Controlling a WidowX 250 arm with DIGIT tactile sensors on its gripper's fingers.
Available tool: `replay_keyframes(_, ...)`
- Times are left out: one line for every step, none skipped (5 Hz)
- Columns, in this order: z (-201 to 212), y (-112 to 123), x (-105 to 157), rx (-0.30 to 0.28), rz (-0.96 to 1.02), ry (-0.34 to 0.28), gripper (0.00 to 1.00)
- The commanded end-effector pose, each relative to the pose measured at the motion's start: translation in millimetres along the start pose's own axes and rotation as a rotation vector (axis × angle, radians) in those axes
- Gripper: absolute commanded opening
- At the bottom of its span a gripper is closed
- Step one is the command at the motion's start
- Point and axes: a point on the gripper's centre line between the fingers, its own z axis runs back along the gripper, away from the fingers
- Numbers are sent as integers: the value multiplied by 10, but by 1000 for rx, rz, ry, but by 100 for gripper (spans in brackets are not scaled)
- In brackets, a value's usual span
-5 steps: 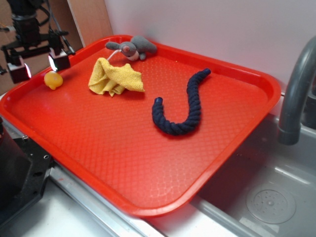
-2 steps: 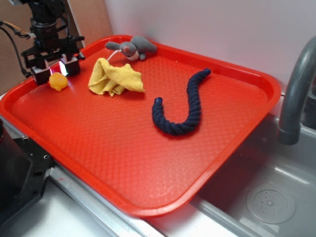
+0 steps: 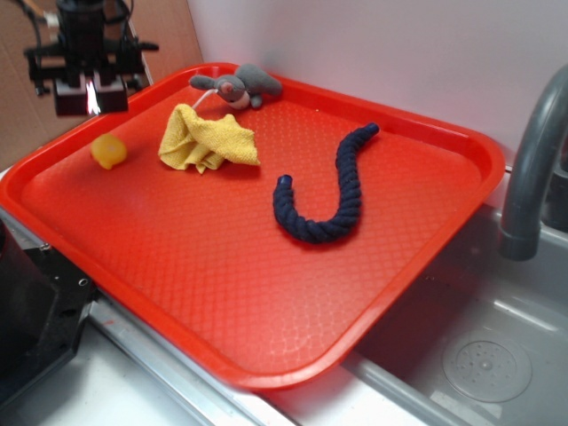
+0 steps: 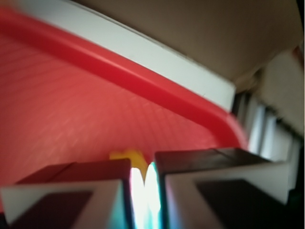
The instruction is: Grab the yellow duck.
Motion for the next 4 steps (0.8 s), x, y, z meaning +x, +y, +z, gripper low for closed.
replay_keyframes(799,380,-615,-91,-354,-157,0)
replay_keyframes(764,570,-635,-124,-261,-211,100)
replay_keyframes(473,568,-239,-151,-111,-164,100)
replay_keyframes(200,488,90,-268,0,-110,100)
